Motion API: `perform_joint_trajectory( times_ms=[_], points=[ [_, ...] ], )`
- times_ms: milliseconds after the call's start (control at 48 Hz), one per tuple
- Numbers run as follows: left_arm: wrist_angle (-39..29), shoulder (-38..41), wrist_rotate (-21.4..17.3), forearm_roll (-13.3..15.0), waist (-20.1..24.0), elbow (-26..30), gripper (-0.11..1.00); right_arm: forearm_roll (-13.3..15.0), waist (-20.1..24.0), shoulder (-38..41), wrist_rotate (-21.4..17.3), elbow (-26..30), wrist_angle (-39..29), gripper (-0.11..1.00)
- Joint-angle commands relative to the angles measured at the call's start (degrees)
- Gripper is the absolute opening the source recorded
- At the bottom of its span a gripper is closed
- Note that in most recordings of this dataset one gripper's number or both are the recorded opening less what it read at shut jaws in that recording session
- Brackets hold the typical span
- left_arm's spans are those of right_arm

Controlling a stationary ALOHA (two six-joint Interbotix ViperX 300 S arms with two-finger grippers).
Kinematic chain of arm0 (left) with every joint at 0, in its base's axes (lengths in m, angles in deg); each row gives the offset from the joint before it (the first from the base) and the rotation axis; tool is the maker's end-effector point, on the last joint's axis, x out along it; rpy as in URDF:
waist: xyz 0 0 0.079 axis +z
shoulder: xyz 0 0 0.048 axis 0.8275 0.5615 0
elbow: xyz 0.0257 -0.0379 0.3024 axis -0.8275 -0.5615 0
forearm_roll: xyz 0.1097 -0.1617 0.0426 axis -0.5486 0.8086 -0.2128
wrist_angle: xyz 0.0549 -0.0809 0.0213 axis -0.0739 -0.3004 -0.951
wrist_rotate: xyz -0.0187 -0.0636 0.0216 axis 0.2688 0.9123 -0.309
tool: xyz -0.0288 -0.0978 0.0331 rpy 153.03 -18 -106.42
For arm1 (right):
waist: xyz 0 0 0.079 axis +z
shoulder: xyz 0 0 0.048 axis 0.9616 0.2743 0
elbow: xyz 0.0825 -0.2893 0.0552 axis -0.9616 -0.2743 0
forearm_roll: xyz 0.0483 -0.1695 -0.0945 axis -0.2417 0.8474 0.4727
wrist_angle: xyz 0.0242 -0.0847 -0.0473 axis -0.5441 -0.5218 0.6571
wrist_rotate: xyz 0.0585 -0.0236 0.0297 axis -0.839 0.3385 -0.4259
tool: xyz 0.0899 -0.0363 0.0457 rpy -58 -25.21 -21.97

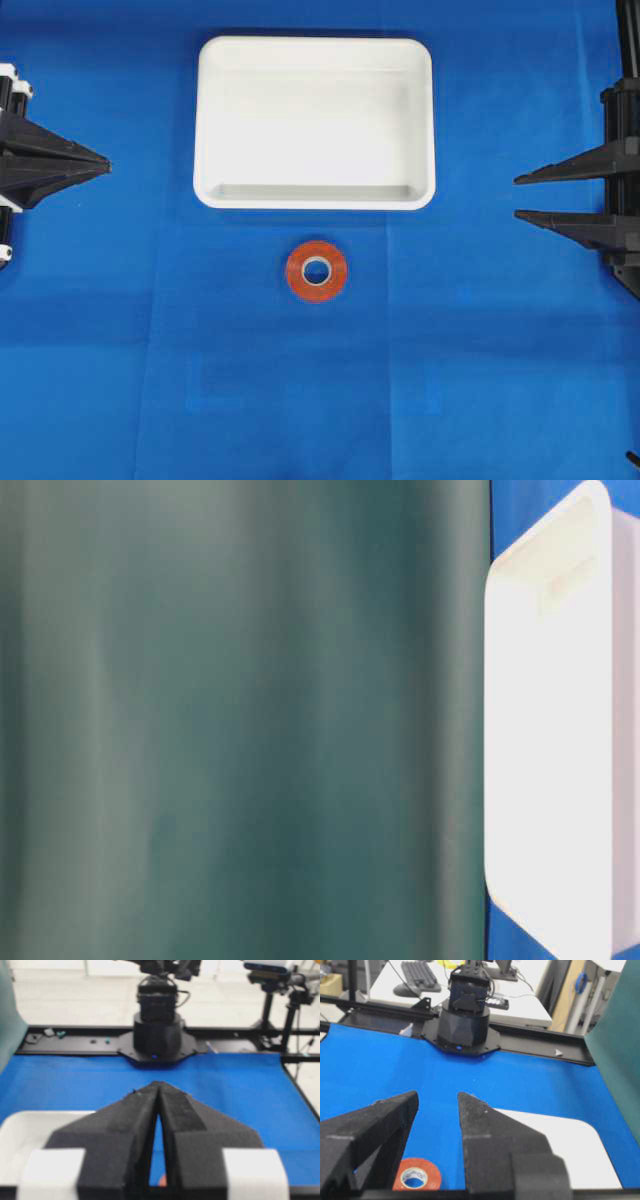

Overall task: Place one roll of tape in the white case with the left arm.
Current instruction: 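Move the left gripper over the orange tape roll, fingers open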

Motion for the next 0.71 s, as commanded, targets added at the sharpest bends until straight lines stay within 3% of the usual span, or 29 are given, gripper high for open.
perform_joint_trajectory(
  times_ms=[0, 229, 375, 604, 688],
  points=[
    [-1.1, 0.5, 0.3, -1.3, -0.4, 0.6, 0.0, -0.1, -1.0, 0.4, 0.4, 1.9, 0.2, 0.0],
    [0.6, 3.4, 0.4, -1.5, -5.3, 1.5, 0.0, -0.1, -1.0, 1.4, 0.4, 3.1, -1.8, -0.11],
    [6.4, 10.1, 0.4, -1.5, -8.5, 3.0, 0.0, -0.1, -1.1, 1.5, 0.4, 3.1, -1.9, -0.11],
    [11.3, 23.7, 1.1, -1.5, -10.2, 8.5, 0.01, 0.0, -1.1, 2.2, 0.4, 2.9, -1.9, -0.11],
    [11.2, 29.3, 2.2, -1.5, -10.9, 12.0, 0.11, -0.1, -1.1, 2.3, 0.4, 2.8, -2.0, -0.11]
  ],
)
